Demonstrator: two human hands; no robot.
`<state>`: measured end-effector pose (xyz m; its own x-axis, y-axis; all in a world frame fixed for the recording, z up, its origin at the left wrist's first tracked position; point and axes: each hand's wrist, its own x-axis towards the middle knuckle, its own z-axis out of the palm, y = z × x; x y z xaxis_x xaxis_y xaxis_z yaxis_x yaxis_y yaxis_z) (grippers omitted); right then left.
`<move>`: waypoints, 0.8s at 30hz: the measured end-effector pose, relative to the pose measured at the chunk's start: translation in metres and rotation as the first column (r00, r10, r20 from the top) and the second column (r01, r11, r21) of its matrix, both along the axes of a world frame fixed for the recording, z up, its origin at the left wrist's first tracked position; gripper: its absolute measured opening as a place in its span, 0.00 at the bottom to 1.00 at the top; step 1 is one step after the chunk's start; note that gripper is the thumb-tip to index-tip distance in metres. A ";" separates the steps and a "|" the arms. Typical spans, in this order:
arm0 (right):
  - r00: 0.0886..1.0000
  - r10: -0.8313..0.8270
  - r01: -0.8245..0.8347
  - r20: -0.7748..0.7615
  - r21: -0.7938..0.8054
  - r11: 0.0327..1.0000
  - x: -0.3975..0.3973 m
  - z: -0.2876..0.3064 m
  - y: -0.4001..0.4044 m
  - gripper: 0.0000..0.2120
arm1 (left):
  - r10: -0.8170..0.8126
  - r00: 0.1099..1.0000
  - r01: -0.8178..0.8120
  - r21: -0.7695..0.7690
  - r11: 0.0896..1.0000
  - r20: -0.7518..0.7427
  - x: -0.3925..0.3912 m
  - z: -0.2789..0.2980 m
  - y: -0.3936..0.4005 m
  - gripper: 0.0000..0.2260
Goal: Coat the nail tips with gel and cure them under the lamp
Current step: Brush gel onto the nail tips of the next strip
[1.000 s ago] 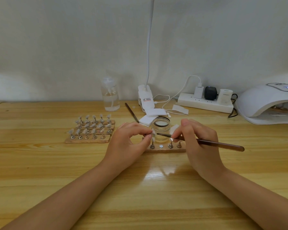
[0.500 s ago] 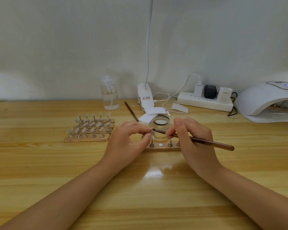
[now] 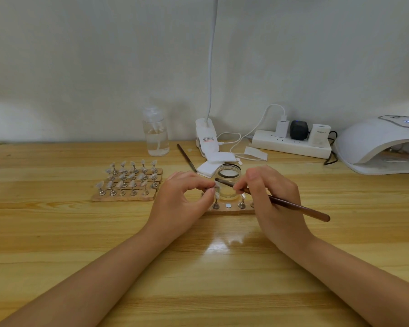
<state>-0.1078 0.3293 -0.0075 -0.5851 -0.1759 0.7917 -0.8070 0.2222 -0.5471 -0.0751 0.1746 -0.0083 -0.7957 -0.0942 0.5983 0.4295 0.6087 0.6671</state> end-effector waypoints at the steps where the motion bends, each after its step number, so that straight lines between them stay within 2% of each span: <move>1: 1.000 -0.002 0.002 0.001 0.007 1.000 0.000 0.000 0.000 0.16 | 0.001 1.000 -0.001 0.001 1.000 0.004 0.000 0.000 0.000 0.08; 6: 1.000 -0.006 0.006 0.009 0.014 1.000 -0.001 0.000 -0.001 0.17 | 0.009 1.000 -0.009 -0.004 1.000 0.010 -0.001 0.000 0.000 0.06; 11: 0.999 0.000 0.001 0.038 -0.008 1.000 -0.002 -0.002 0.003 0.18 | 0.001 1.000 -0.001 0.004 1.000 -0.002 0.001 0.002 0.001 0.12; 18: 0.997 0.048 -0.042 0.054 -0.107 0.993 -0.001 -0.001 0.005 0.17 | -0.005 1.000 0.005 0.009 1.000 0.000 0.001 0.001 0.000 0.07; 24: 1.000 -0.010 0.010 0.020 -0.026 1.000 -0.002 -0.001 0.001 0.16 | 0.001 1.000 -0.001 -0.002 1.000 -0.006 0.000 0.000 0.001 0.05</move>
<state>-0.1094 0.3303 -0.0086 -0.6025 -0.1494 0.7840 -0.7936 0.2159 -0.5688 -0.0755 0.1754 -0.0085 -0.7920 -0.0939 0.6033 0.4328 0.6106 0.6632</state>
